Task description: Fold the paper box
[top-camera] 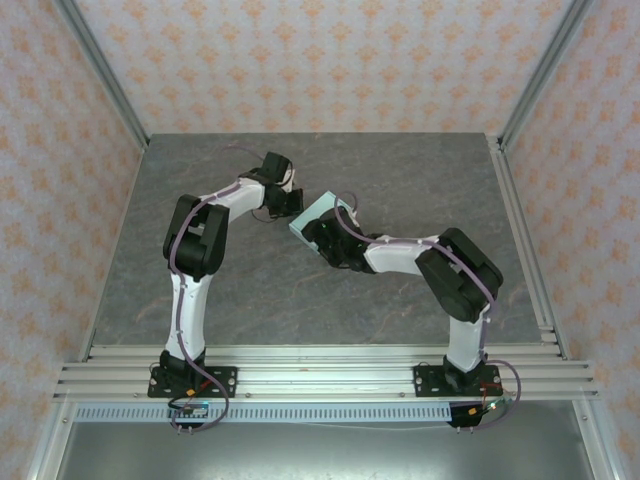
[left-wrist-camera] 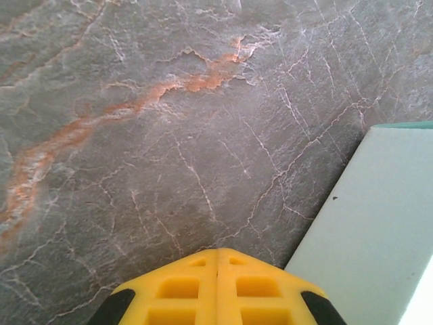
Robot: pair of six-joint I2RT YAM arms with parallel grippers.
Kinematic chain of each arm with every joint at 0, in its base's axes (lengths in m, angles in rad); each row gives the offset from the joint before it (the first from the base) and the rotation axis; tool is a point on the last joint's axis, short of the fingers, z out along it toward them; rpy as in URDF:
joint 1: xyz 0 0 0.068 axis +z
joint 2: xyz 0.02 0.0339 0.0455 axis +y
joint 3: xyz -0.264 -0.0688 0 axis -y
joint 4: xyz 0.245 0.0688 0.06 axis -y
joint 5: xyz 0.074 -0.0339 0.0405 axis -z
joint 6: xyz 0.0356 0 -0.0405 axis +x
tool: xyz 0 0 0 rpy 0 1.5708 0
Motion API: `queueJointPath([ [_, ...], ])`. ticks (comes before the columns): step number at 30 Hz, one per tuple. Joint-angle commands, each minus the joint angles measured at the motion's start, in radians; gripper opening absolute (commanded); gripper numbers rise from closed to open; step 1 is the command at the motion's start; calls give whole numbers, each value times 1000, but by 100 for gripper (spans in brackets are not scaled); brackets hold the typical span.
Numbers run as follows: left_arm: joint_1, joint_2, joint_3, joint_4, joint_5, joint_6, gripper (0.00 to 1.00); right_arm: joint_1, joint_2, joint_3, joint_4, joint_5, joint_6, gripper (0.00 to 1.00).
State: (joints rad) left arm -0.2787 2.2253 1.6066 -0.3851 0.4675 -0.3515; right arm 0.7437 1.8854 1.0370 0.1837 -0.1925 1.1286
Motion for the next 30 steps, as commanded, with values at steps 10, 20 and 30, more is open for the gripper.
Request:
queueJointPath([
  [10,-60,68,-105,-35,-29,-39,0,-3,79,100,82,0,5,55],
  [20,-38,72,-17,-116,-80,-8,0,-10,15,7,54,-4,-18,73],
  [30,-13,80,88,-187,-89,18,0,-57,-251,-178,-120,141,-111,83],
])
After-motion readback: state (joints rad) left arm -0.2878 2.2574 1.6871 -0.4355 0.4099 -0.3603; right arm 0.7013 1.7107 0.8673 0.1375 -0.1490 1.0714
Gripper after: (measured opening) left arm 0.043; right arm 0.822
